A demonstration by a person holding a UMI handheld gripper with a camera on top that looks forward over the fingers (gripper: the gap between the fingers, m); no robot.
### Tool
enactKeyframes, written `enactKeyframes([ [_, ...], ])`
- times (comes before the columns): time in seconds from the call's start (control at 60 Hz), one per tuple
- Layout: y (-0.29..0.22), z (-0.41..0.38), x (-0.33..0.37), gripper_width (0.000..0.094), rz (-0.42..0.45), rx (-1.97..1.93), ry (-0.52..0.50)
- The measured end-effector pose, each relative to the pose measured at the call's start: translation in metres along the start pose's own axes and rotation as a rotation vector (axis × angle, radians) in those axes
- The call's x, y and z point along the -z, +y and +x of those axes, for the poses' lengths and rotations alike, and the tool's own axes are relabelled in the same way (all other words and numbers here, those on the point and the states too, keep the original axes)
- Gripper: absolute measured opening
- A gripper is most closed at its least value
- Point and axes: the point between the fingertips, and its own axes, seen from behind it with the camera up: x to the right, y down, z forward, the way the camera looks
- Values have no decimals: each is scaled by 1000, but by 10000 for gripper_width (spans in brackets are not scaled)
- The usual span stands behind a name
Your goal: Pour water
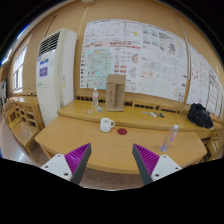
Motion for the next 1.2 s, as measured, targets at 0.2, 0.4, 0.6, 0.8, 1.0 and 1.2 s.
enactKeyframes([
  [0.2, 47, 61, -14, 854, -79, -33, 43],
  [0.4, 131, 171, -61, 854, -174, -57, 130],
  [0.6, 173, 297, -140, 852, -190, -78, 211],
  [0.8, 149, 389, -251, 851, -81, -64, 241],
  [1.0, 125, 424, -341, 791, 4, -77, 213],
  [1.2, 115, 436, -369, 476, 83, -68, 203],
])
